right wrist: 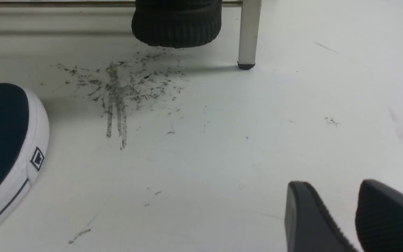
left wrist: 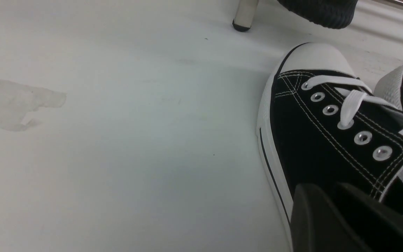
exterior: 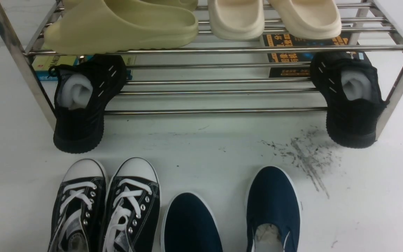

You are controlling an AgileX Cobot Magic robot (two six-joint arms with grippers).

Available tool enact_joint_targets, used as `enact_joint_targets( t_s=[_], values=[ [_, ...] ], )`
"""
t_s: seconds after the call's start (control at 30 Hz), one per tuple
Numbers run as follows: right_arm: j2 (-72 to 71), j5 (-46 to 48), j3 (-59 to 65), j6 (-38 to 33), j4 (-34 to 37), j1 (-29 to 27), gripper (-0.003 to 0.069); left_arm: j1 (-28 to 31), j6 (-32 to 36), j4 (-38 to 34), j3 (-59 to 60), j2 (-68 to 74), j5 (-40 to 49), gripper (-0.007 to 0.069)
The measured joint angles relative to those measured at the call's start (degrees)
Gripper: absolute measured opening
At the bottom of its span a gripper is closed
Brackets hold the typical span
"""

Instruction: Take the shoes off the shelf with your hand on the white table.

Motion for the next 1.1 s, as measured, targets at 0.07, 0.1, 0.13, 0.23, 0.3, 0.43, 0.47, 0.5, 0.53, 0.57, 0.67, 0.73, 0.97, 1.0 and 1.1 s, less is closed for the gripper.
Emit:
enact_joint_targets(
  t_s=[0.07,0.1,0.13,0.23,0.3,0.43,0.47,0.5,0.53,0.57,0.67,0.73,0.97,1.0,1.1],
  values=[
    [0.00,0.00,0.00,0.00,0.00,0.00,0.0237,0.00,0.00,0.00,0.00,0.00,0.00,0.0107],
    [0.00,0.00,0.00,0.00,0.00,0.00,0.0237,0.00,0.00,0.00,0.00,0.00,0.00,0.0107],
    [0.00,0.00,0.00,0.00,0.00,0.00,0.0237,0.00,0.00,0.00,0.00,0.00,-0.05,0.0108],
    [0.00,0.00,0.00,0.00,0.00,0.00,0.0237,0.00,0.00,0.00,0.00,0.00,-0.05,0.0113],
    [0.00,0.00,0.00,0.00,0.00,0.00,0.0237,0.00,0.00,0.00,0.00,0.00,-0.05,0.0117],
    [0.00,0.00,0.00,0.00,0.00,0.00,0.0237,0.00,0.00,0.00,0.00,0.00,-0.05,0.0120],
    [0.00,0.00,0.00,0.00,0.00,0.00,0.0237,0.00,0.00,0.00,0.00,0.00,-0.05,0.0124],
    [0.00,0.00,0.00,0.00,0.00,0.00,0.0237,0.00,0.00,0.00,0.00,0.00,-0.05,0.0125],
    [0.00,0.00,0.00,0.00,0.00,0.00,0.0237,0.00,0.00,0.00,0.00,0.00,-0.05,0.0125],
    [0.00,0.00,0.00,0.00,0.00,0.00,0.0237,0.00,0.00,0.00,0.00,0.00,-0.05,0.0125],
    [0.00,0.00,0.00,0.00,0.00,0.00,0.0237,0.00,0.00,0.00,0.00,0.00,-0.05,0.0128],
    [0.00,0.00,0.00,0.00,0.00,0.00,0.0237,0.00,0.00,0.00,0.00,0.00,-0.05,0.0129],
    [0.00,0.00,0.00,0.00,0.00,0.00,0.0237,0.00,0.00,0.00,0.00,0.00,-0.05,0.0139],
    [0.00,0.00,0.00,0.00,0.00,0.00,0.0237,0.00,0.00,0.00,0.00,0.00,-0.05,0.0139],
    [0.00,0.00,0.00,0.00,0.00,0.00,0.0237,0.00,0.00,0.00,0.00,0.00,-0.05,0.0141]
  ],
)
